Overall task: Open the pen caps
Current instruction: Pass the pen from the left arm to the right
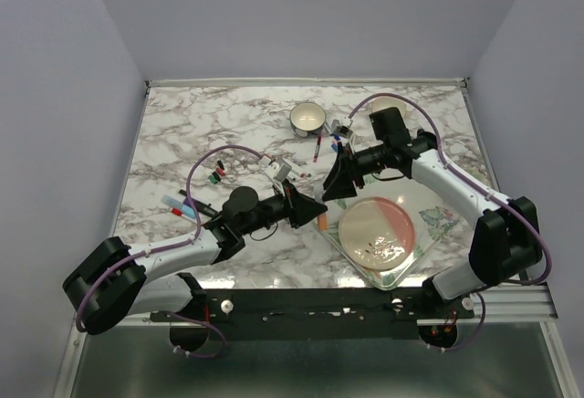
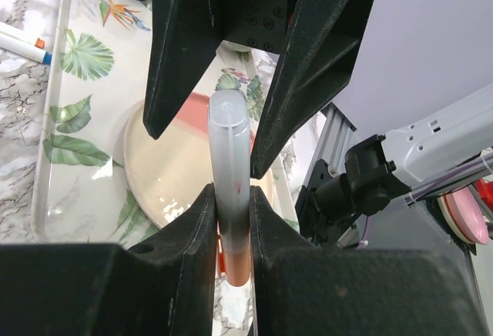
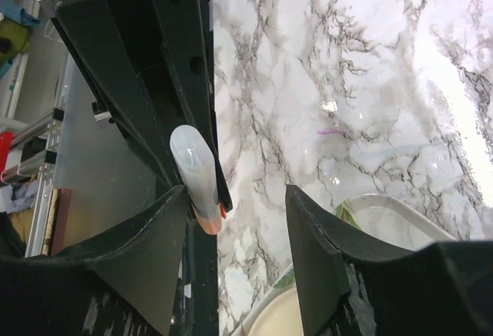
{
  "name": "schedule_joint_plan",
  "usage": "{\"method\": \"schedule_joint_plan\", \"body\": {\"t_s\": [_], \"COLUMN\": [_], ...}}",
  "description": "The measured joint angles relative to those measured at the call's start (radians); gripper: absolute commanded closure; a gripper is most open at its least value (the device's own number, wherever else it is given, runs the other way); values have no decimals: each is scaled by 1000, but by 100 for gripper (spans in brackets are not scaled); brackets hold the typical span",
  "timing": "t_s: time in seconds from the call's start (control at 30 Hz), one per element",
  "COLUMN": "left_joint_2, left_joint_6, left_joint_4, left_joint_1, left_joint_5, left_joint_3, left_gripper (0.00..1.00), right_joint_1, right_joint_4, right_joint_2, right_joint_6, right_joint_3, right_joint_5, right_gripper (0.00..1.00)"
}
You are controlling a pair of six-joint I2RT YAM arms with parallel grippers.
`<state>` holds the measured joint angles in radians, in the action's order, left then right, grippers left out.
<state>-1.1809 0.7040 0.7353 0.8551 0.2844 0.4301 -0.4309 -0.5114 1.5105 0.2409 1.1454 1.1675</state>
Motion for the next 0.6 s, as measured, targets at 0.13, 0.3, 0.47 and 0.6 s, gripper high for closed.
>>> {"method": "schedule_joint_plan", "body": {"t_s": [0.13, 0.3, 0.47, 0.6], "left_joint_2": [0, 0, 0, -12], "left_joint_6": [0, 2, 4, 5], "left_joint_4": [0, 1, 5, 12], "left_joint_1": [0, 0, 7, 18], "left_joint_5": [0, 2, 10, 23], "left_joint_3": [0, 0, 0, 11], "left_gripper": [100, 100, 100, 100], "right_joint_1": [15, 21, 21, 21], "right_joint_4": [-7, -7, -6, -3], "right_joint_2": [0, 0, 0, 0], "right_joint_6": [0, -1, -8, -23], "right_joint_3": [0, 0, 0, 0], "right_joint_5": [3, 9, 40, 89], "right_gripper": [39, 39, 38, 38]}}
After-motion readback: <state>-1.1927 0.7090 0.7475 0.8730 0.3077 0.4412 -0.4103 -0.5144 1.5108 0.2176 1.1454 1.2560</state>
